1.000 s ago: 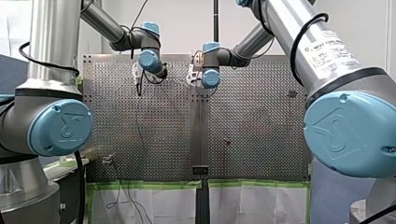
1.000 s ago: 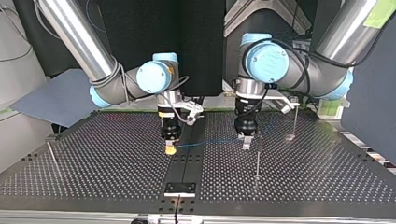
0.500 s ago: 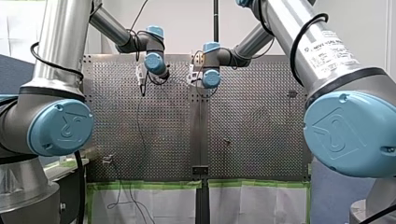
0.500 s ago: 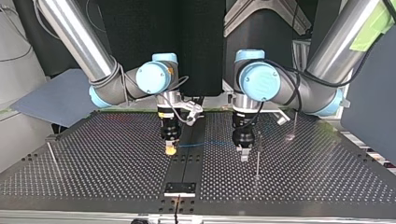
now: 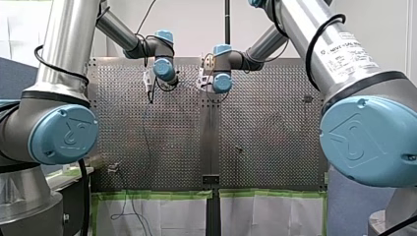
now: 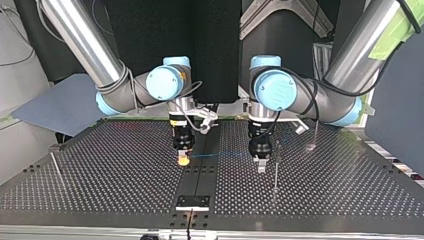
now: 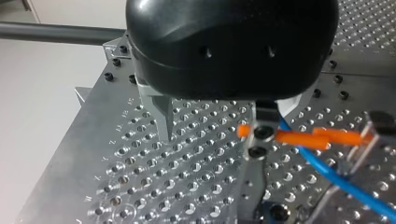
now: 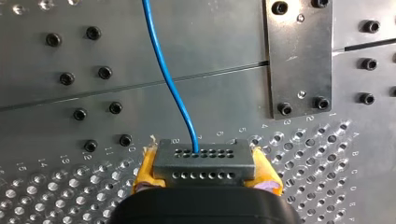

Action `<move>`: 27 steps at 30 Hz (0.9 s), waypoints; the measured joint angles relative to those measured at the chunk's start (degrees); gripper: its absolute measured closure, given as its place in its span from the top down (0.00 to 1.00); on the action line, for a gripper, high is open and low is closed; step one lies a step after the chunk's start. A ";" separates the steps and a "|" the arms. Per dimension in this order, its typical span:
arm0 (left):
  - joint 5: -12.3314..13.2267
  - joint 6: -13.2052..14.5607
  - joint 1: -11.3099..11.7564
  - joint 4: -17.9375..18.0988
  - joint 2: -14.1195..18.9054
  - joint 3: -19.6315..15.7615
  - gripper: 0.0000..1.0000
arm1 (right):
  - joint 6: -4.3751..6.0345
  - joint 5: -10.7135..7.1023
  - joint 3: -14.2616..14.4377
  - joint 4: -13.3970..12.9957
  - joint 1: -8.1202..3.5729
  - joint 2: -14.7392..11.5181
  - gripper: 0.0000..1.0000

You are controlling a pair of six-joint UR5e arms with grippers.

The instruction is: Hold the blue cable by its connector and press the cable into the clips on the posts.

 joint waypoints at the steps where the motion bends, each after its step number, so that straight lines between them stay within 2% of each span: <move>1: -0.32 0.28 -0.05 0.01 0.00 0.00 0.79 | 0.01 0.00 0.00 0.03 0.00 0.01 0.00; 2: -0.81 0.73 -0.14 0.04 0.00 0.00 0.79 | 0.03 0.00 0.00 0.04 -0.01 0.00 0.00; 3: -1.18 1.09 -0.22 0.09 -0.01 0.00 0.54 | 0.03 0.01 -0.01 0.08 -0.01 0.01 0.00; 4: -1.58 1.47 -0.32 0.15 -0.01 0.00 0.38 | 0.03 0.01 -0.01 0.09 -0.01 0.01 0.00; 5: -2.13 2.06 -0.46 0.24 -0.01 0.00 0.38 | 0.04 0.00 -0.01 0.10 -0.01 0.01 0.00; 6: -2.48 2.48 -0.55 0.30 -0.01 0.00 0.13 | 0.05 0.00 -0.01 0.12 -0.01 0.01 0.00; 7: -2.82 2.83 -0.65 0.33 -0.01 0.00 0.00 | 0.07 0.00 0.00 0.14 -0.02 0.02 0.00; 13: -4.79 3.83 -1.23 0.44 -0.01 0.00 0.00 | 0.16 -0.02 -0.01 0.27 -0.13 0.02 0.00; 27: -4.53 4.03 -1.80 0.95 -0.02 0.00 0.00 | 0.34 0.04 0.02 0.52 -0.34 0.10 0.00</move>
